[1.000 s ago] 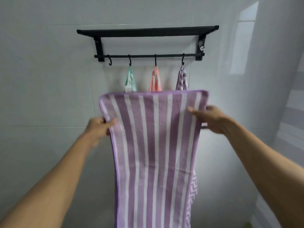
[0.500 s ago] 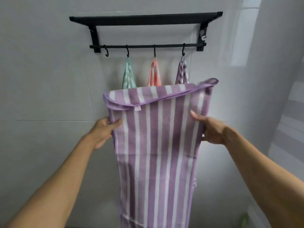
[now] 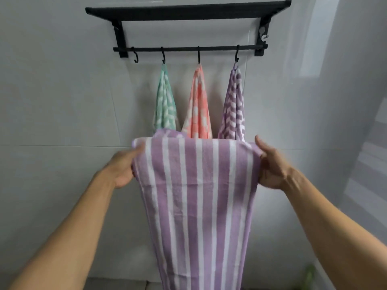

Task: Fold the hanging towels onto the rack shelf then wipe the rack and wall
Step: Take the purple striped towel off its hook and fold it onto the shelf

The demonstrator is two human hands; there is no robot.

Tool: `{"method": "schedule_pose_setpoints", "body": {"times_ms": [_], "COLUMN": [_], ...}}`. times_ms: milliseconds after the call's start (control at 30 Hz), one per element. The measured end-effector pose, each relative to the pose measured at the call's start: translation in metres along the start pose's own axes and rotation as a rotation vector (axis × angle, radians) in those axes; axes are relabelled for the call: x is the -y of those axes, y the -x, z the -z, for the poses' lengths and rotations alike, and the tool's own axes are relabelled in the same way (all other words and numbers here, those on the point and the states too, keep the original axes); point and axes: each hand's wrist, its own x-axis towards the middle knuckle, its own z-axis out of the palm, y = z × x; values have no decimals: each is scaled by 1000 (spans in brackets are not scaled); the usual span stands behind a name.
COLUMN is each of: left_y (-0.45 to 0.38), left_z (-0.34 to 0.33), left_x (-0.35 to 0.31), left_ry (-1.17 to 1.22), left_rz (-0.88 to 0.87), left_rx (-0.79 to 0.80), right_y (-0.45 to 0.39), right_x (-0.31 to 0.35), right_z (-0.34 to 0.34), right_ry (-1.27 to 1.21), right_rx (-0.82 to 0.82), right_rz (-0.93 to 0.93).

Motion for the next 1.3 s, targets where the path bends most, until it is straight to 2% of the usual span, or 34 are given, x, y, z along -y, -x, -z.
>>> {"method": "schedule_pose_setpoints", "body": {"times_ms": [100,200,300,333,367,433,467,567,600,667,733,800,833,933,1000,1100,1167,1233,1300], "left_y": [26,21,11,14,18,24,24,12,6,11,27,40,43,38,20,14,25,39,46], "left_z": [15,20,12,6,7,18,25,36,37,32,22,22,24,22,20,10,1,-4,-5], "left_x": [62,54,1,-4,2,37,53,43,23,-19,-23,17,40,58,25,-21,-4,39,69], "left_ry": [-227,-149,108,88,-19,-268,-286,-91,-19,99,-7,-247,-289,-246,-182,10,-39,-155,-164], "left_rz": [127,120,-59,-109,-122,-51,1,86,61,-52,-112,-25,18,50,10,-123,-136,-39,8], "left_rx": [-96,-145,42,109,95,-103,-183,-239,-206,-44,77,-20,-108,-249,-214,-53,-21,-82,-167], "right_y": [14,4,-5,-6,-4,0,2,-3,-5,-10,-4,2,3,1,-4,-11,-12,-10,-11], "right_x": [-37,-36,-8,-6,-10,-29,-39,-39,-29,-7,2,-7,-14,-19,-11,6,17,23,22], "right_z": [5,4,-4,-2,1,5,5,-6,-12,-19,-19,-14,-10,-6,-7,-9,-8,-2,7], "right_ry": [244,206,-42,-19,85,276,298,201,142,-1,-3,166,210,174,98,-46,-126,-152,-134], "right_rx": [107,55,114,158,170,159,137,82,61,84,142,172,178,127,86,55,42,31,9], "right_rz": [-105,-6,65,67,42,-24,-43,23,69,121,100,24,-1,7,47,155,231,267,255]}}
